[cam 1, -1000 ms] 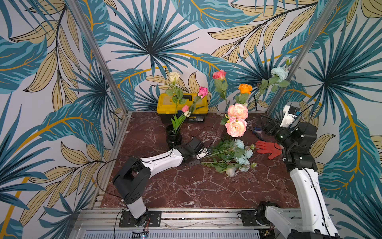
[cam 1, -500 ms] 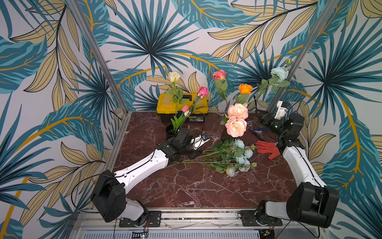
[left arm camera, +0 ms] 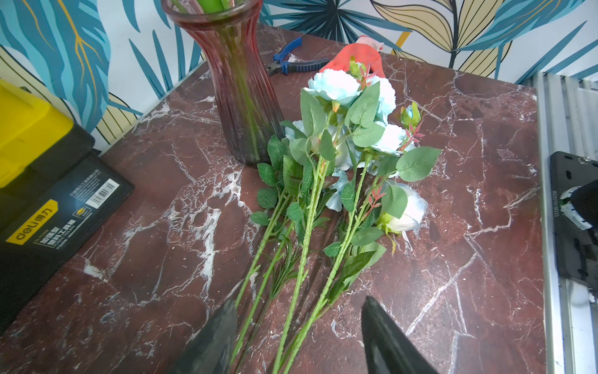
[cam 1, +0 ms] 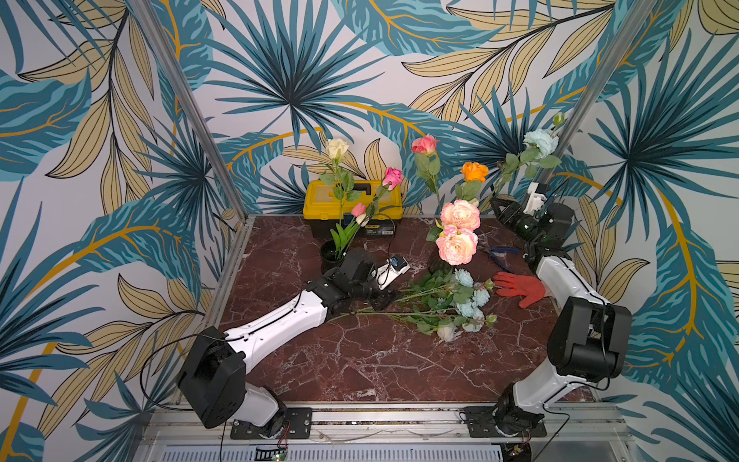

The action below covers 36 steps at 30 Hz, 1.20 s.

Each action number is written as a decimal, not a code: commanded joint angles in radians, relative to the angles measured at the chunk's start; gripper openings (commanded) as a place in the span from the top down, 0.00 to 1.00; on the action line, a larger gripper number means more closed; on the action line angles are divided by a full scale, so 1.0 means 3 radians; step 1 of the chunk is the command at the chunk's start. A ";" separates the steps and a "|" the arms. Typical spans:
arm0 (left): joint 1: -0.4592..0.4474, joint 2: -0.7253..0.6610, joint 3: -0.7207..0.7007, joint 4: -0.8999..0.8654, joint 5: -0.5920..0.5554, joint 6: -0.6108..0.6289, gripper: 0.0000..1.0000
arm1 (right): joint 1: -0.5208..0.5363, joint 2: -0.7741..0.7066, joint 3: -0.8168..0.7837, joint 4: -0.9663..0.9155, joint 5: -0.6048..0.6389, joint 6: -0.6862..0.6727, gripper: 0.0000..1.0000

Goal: Pick out blue flowers from the vase
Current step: Pick up the flower from the vase.

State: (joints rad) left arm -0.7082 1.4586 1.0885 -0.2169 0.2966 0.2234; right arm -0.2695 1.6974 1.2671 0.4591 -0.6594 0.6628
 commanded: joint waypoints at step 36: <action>0.0005 0.0031 -0.0134 0.0195 0.0111 -0.0082 0.40 | 0.0213 -0.0157 0.0207 -0.0048 -0.0113 -0.0187 0.97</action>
State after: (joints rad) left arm -0.7078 1.4685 1.0660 -0.1894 0.3126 0.2085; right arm -0.2153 1.7226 1.3415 0.4896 -0.6930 0.6617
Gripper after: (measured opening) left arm 0.598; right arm 0.084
